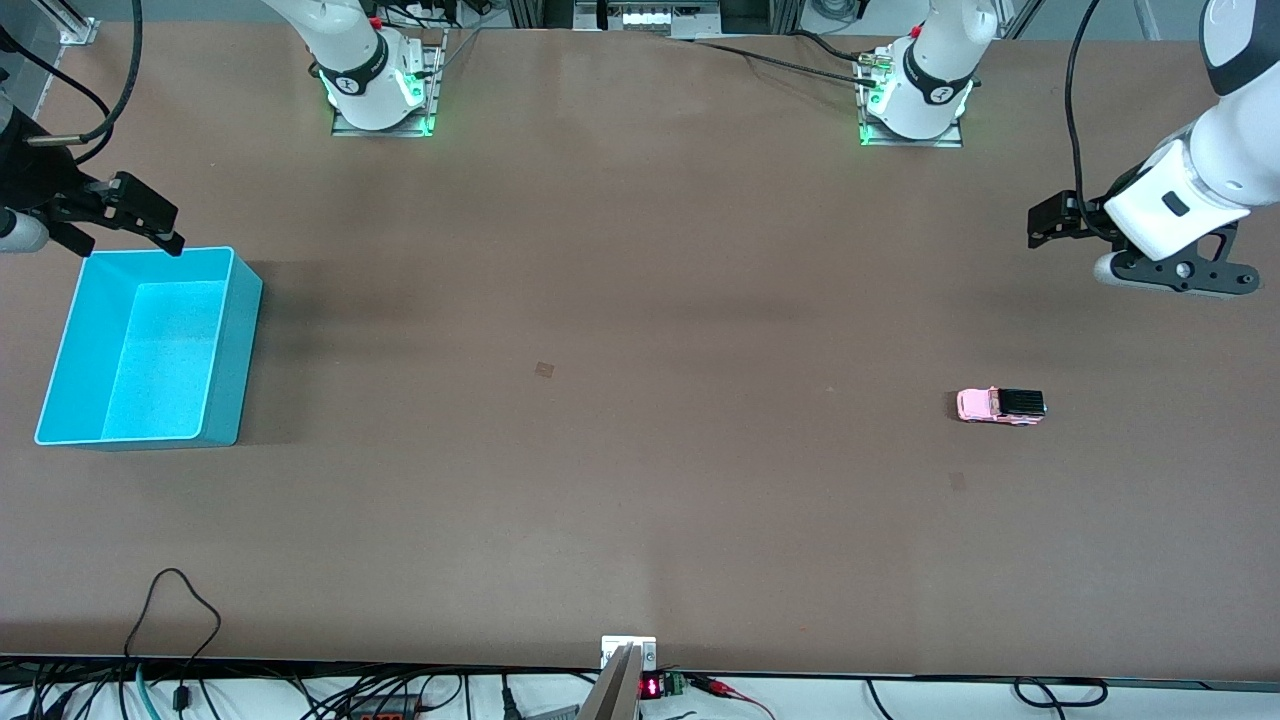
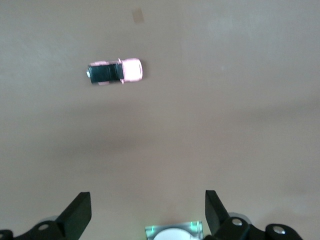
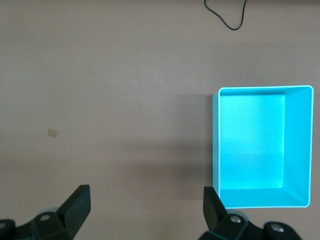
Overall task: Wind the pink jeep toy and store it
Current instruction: 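Move the left gripper over the pink toy jeep, then lower the left gripper and close it on the pink jeep, then drag the pink jeep backward along the table with the left gripper, then open the left gripper and release the jeep onto the table, then raise and withdraw the left gripper as the jeep rolls toward the bin, then move the right gripper down to the jeep beside the cyan bin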
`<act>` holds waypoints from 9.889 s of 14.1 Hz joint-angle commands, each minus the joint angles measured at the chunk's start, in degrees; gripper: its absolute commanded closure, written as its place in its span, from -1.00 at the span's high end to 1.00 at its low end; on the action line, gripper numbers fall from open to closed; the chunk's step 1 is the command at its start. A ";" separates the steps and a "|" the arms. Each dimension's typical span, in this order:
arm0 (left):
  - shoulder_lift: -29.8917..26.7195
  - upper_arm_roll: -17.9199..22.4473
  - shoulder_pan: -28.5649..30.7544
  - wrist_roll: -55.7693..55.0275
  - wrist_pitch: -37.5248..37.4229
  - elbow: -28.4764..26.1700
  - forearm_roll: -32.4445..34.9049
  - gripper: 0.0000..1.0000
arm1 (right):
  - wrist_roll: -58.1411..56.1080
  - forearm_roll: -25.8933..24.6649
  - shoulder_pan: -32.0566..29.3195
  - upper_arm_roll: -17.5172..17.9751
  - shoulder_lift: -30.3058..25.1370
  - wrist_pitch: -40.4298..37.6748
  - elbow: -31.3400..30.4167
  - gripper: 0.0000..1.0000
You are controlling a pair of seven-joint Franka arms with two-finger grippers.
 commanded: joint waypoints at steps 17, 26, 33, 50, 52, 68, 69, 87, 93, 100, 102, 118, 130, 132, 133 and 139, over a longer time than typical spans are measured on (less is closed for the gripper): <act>23.60 0.40 7.82 79.83 30.78 -1.69 5.87 1.00 | -0.10 -0.31 -1.02 0.85 -0.65 0.29 -0.73 1.00; 27.82 0.40 9.85 85.48 51.72 -13.12 7.37 1.00 | -0.19 -0.23 -1.02 0.85 -0.74 0.38 -0.73 1.00; 30.63 0.22 10.64 85.48 56.12 -14.27 7.37 0.50 | -0.89 -0.14 -1.11 0.58 -0.74 0.29 -0.65 1.00; 33.10 1.63 12.48 88.21 55.26 -13.22 7.28 -0.74 | -1.07 -0.14 -1.11 0.50 -0.74 0.29 -0.65 1.00; 33.80 2.42 14.67 90.04 54.91 -12.78 7.63 -0.74 | -1.07 -0.14 -1.11 0.50 -0.74 0.38 -0.65 1.00; 43.12 3.21 29.26 110.17 54.90 -2.93 8.86 -0.74 | -1.07 -0.05 -1.11 0.50 -0.74 0.47 -0.65 1.00; 43.29 3.21 29.71 110.70 54.90 -2.84 8.86 -0.74 | -1.07 -0.05 -1.11 0.50 -0.74 0.47 -0.65 1.00; 36.98 -0.30 27.60 109.31 39.71 2.96 8.16 1.00 | -1.77 0.13 -1.20 0.32 -0.74 0.55 -0.56 1.00; 30.21 -3.03 24.89 93.52 28.65 3.05 8.51 1.00 | -1.77 0.13 -1.20 0.32 -0.74 0.55 -0.56 1.00; 23.17 -8.28 17.23 63.12 6.87 8.91 8.60 1.00 | -1.77 0.13 -1.20 0.32 -0.74 0.47 -0.56 1.00; 23.17 -12.33 17.23 54.51 2.02 11.82 8.60 1.00 | -1.77 0.13 -1.20 0.32 -0.74 0.47 -0.56 1.00; 3.41 5.41 -2.72 -2.89 8.11 3.69 0.95 1.00 | -1.86 0.13 -1.63 0.32 -0.65 0.47 -0.82 1.00; -0.74 8.75 -5.62 -3.55 7.71 -0.56 0.69 1.00 | -2.03 0.13 -2.16 0.32 2.51 -0.23 -0.73 1.00; -0.74 8.75 -5.71 -3.28 7.71 -0.47 0.69 1.00 | -5.52 -0.22 -1.90 0.49 3.82 -2.59 -1.08 1.00; -0.65 8.75 -5.71 -3.28 7.71 -0.47 0.69 1.00 | -12.68 -0.14 -1.73 0.58 4.96 -3.57 -1.09 1.00; -0.56 8.75 -5.53 -3.20 7.62 -0.47 0.33 1.00 | -41.80 -0.49 -2.16 0.50 12.34 -0.95 -1.44 1.00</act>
